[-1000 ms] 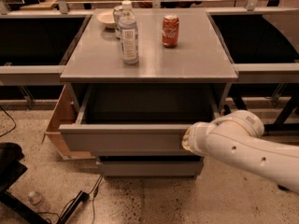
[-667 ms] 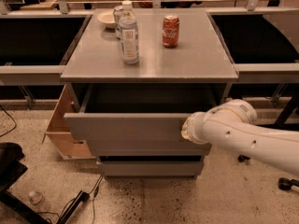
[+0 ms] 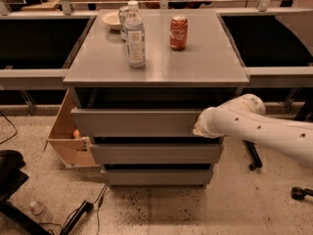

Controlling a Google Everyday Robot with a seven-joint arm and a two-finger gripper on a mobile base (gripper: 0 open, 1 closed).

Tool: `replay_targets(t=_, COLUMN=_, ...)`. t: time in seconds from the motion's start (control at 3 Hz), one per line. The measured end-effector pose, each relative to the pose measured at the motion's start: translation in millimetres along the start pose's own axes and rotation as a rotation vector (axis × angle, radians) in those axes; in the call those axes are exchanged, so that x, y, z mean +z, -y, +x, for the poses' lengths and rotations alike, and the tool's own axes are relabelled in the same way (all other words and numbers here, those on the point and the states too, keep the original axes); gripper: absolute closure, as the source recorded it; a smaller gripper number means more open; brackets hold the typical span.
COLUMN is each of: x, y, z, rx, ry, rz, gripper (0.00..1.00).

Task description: Close top drawer

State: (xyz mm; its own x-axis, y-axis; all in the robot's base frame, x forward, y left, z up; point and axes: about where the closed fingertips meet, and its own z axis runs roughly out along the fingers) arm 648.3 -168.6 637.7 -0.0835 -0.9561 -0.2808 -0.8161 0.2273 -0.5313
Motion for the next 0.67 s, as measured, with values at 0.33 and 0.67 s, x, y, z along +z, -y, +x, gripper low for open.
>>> replay_targets(t=0.33, x=1.4, y=1.5, z=1.3, rx=0.003, ry=0.000, rz=0.000, gripper=0.82)
replay_targets(t=0.67, x=1.4, y=1.4, z=1.3, rx=0.003, ry=0.000, rz=0.000, gripper=0.51)
